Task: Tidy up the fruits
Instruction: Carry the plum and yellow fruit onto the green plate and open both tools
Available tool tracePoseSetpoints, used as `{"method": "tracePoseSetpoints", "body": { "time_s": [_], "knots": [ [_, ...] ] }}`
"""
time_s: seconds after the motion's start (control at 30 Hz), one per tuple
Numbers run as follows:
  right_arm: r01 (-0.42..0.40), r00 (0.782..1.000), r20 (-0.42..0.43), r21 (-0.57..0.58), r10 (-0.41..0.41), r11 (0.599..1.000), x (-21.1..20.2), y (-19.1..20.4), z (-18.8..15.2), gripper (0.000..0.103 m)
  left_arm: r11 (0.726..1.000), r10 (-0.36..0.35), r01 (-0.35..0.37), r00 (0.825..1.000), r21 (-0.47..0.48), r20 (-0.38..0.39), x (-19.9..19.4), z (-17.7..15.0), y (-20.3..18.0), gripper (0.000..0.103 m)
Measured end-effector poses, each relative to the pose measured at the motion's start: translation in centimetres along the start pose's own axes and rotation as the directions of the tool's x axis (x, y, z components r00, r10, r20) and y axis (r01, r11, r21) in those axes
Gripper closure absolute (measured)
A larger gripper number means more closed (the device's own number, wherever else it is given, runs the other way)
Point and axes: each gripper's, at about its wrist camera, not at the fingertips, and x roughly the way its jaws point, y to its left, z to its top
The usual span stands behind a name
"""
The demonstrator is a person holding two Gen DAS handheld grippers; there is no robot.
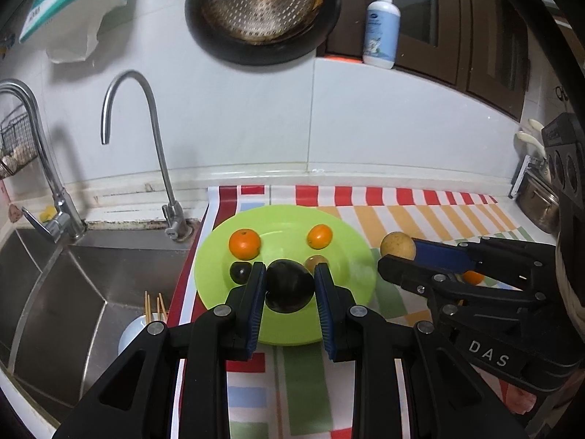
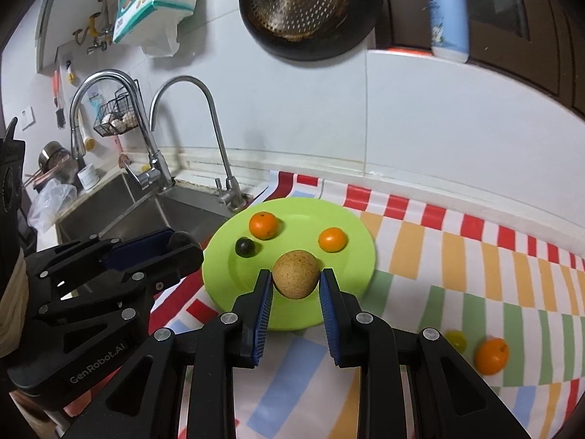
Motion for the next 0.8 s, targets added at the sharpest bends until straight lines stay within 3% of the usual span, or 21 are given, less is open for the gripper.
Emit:
{"method": "tracePoseSetpoints", "body": {
  "time_s": [0.43, 0.8],
  "knots": [
    [-0.012, 0.993, -0.119, 0.014, 0.013, 1.0, 6.9, -0.3, -0.3, 0.075, 1.0, -0.011, 0.012, 0.995, 0.019, -0.096, 5.9, -0.7, 2.1, 0.076],
    [-0.007, 0.987, -0.161, 0.025, 0.011, 1.0, 9.2, -1.0, -0.9, 0.075, 1.0, -0.007, 0.01, 0.991, 0.019, -0.135, 8.0, -1.2, 2.5, 0.075]
  ]
}}
